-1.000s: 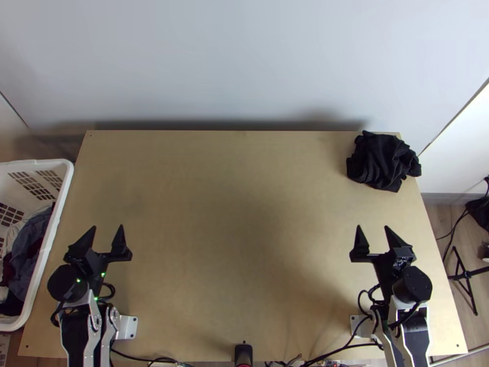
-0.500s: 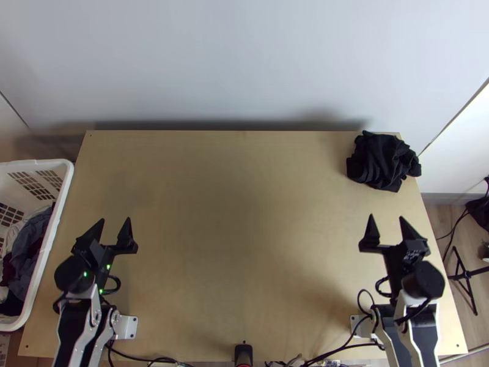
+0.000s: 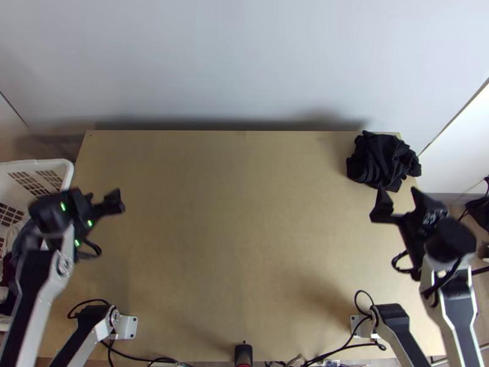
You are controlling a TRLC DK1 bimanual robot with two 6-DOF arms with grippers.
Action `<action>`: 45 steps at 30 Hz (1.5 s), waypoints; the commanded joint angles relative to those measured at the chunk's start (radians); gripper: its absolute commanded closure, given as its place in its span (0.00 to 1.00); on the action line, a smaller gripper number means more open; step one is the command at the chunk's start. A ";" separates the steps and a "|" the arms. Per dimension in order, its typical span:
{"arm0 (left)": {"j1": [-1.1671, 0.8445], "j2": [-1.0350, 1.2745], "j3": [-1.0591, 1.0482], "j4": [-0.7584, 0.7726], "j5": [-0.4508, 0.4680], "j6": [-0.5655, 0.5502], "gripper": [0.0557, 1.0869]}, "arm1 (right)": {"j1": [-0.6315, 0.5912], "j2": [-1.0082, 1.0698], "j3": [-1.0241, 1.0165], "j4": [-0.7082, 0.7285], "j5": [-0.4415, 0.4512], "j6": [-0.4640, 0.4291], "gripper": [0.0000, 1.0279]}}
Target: Fold the t-shirt
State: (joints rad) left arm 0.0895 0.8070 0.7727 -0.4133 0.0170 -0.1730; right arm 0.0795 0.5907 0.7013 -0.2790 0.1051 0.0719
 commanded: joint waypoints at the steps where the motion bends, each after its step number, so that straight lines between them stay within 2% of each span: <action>1: 0.038 0.307 0.508 -0.297 0.003 -0.034 0.05 | 0.023 0.271 0.317 -0.108 -0.001 0.006 0.05; 6: 0.015 0.560 0.953 -0.524 0.003 -0.135 0.05 | 0.057 0.534 0.587 -0.135 0.001 0.016 0.05; 11: -0.040 0.842 1.406 -0.742 -0.002 -0.146 0.05 | 0.105 0.747 0.816 -0.157 0.015 0.032 0.05; 13: -0.040 0.929 1.491 -0.766 -0.006 -0.146 0.05 | 0.112 0.822 0.868 -0.169 0.021 0.032 0.05; 16: -0.042 0.988 1.464 -0.774 -0.022 -0.141 0.05 | 0.121 0.885 0.896 -0.169 0.039 0.034 0.05; 21: -0.040 1.018 1.401 -0.795 -0.120 -0.125 0.05 | 0.121 0.883 0.840 -0.167 0.064 0.057 0.05; 26: 0.038 1.028 1.406 -0.771 -0.120 -0.132 0.05 | 0.144 0.840 0.747 -0.161 0.085 0.052 0.05; 31: 0.205 1.075 1.406 -0.759 -0.123 -0.166 0.05 | 0.167 0.804 0.681 -0.157 0.100 0.049 0.05; 36: 0.434 1.152 1.404 -0.754 -0.164 -0.163 0.05 | 0.186 0.796 0.630 -0.149 0.130 0.045 0.05; 41: 0.644 1.213 1.350 -0.742 -0.166 -0.094 0.05 | 0.221 0.796 0.590 -0.143 0.143 0.029 0.05; 45: 0.765 1.218 1.194 -0.585 -0.164 -0.008 0.05 | 0.238 0.807 0.590 -0.134 0.153 0.023 0.05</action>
State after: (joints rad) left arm 0.6308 1.9812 2.1166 -1.1351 -0.1436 -0.2760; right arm 0.2871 1.3911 1.3193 -0.4263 0.2401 0.1043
